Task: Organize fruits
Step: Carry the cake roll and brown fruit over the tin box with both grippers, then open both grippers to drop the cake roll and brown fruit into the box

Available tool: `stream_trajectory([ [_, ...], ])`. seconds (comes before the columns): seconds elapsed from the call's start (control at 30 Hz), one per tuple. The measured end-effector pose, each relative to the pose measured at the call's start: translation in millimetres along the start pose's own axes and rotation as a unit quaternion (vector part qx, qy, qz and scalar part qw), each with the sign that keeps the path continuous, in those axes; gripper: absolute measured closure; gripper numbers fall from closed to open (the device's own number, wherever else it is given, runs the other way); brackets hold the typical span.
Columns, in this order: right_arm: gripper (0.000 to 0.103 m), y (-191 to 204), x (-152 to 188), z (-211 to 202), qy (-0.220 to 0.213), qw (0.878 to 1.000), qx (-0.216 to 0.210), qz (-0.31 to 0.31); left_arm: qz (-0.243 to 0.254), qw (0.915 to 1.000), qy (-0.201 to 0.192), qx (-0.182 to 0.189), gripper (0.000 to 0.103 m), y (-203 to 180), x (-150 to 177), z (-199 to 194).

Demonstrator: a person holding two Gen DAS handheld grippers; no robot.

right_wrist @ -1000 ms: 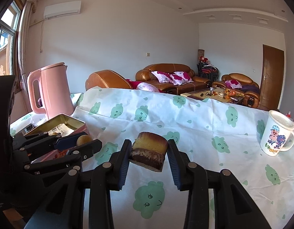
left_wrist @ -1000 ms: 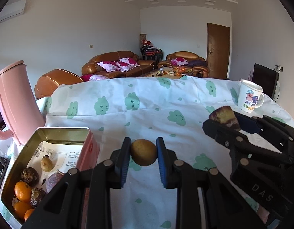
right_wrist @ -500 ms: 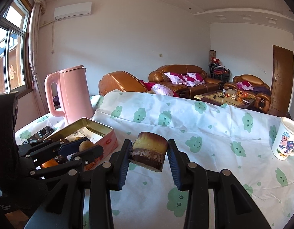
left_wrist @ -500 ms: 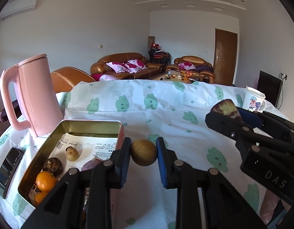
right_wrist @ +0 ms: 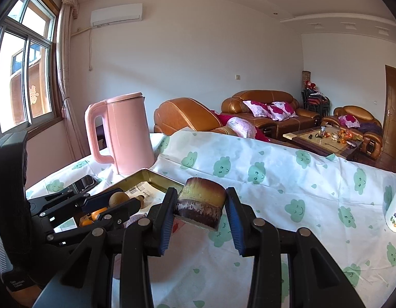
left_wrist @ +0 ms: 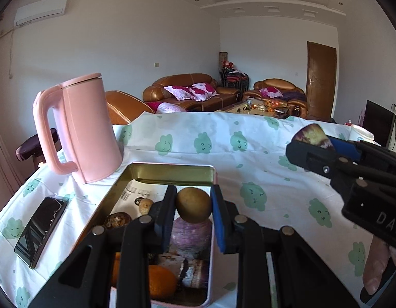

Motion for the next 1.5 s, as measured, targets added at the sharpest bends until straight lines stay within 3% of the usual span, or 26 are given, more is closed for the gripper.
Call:
stream_trajectory([
  [0.57,0.063,66.8,5.9,41.3,0.030,0.998,-0.056,-0.021,-0.031,0.9981,0.026,-0.047,0.075,73.6,17.3,7.0],
  [0.93,0.062,94.6,47.4,78.8,0.100,0.991,-0.083,-0.027,-0.044,0.9961,0.060,-0.047,0.075,92.7,35.7,21.5],
  [1.17,0.062,103.3,53.3,83.6,0.117,0.987,-0.100,-0.037,-0.069,0.9938,0.077,-0.040,0.074,101.7,45.1,24.5],
  [1.27,0.056,101.4,53.4,83.0,0.118,0.988,-0.096,-0.037,-0.068,0.9937,0.080,-0.039,0.074,102.0,45.7,23.3],
  [1.4,0.032,92.6,47.9,74.0,0.108,0.989,-0.100,-0.015,-0.088,0.9930,0.078,-0.013,0.057,101.1,43.8,14.0],
  [1.5,0.032,88.2,42.5,63.8,0.100,0.991,-0.092,-0.019,-0.073,0.9952,0.054,-0.037,0.031,101.3,34.9,-0.2],
])
Point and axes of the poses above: each gripper's, at about its wrist camera, not at the fingertips, and z roughly the way its jaws point, y to its left, x to its underside, the point moved 9 cm from there along z, roughly the way its jaws point, and after that the axes turned 6 degrees about -y, right-handed, at the moved point
